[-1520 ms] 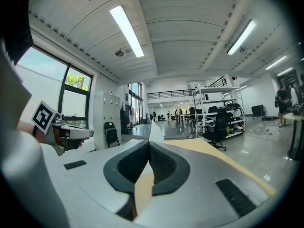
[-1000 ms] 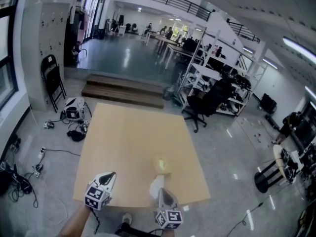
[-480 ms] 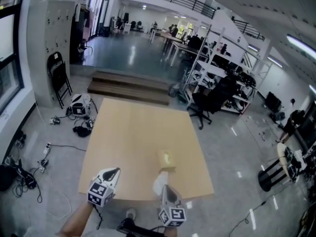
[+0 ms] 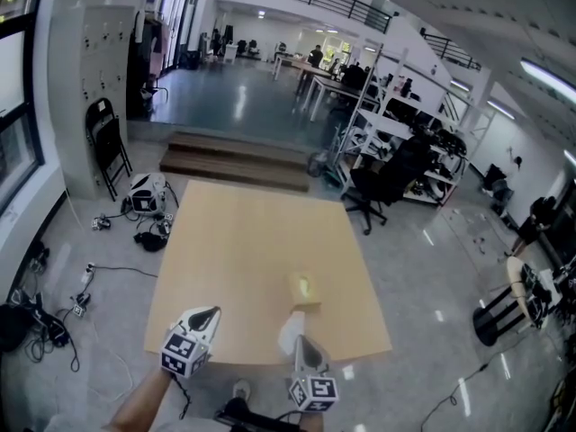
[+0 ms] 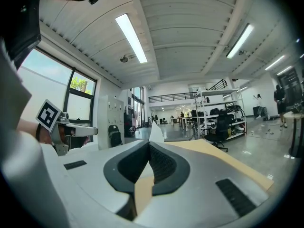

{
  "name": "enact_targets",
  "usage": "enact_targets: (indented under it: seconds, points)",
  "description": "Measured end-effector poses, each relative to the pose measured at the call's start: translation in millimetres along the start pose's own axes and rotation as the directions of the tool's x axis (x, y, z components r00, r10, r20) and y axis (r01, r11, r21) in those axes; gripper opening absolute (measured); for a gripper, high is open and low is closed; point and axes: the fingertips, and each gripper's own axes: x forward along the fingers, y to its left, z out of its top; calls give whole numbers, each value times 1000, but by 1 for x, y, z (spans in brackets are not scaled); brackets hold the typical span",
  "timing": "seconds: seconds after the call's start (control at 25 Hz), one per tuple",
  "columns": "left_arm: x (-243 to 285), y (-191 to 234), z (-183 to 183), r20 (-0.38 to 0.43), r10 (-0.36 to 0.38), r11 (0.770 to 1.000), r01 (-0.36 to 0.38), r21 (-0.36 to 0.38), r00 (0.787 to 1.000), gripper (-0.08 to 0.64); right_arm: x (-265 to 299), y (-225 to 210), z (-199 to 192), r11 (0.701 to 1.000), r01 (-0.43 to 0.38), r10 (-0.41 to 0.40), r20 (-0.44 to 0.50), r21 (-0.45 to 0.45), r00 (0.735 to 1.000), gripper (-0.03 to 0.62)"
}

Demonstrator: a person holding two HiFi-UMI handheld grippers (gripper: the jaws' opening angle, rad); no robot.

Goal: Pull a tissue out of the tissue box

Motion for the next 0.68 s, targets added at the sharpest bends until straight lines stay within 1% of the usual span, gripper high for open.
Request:
enact_targets:
  seconds: [0.2, 0.68]
  points:
    - [-1, -1, -4, -4, -8, 1000, 8, -6, 1000, 8, -3, 2, 3, 1000, 12, -12, -1, -7, 1000, 8]
    - [2, 0, -3, -3, -6, 1000, 6, -3, 1000, 8, -2, 0, 2, 1000, 10, -10, -6, -6, 1000, 8]
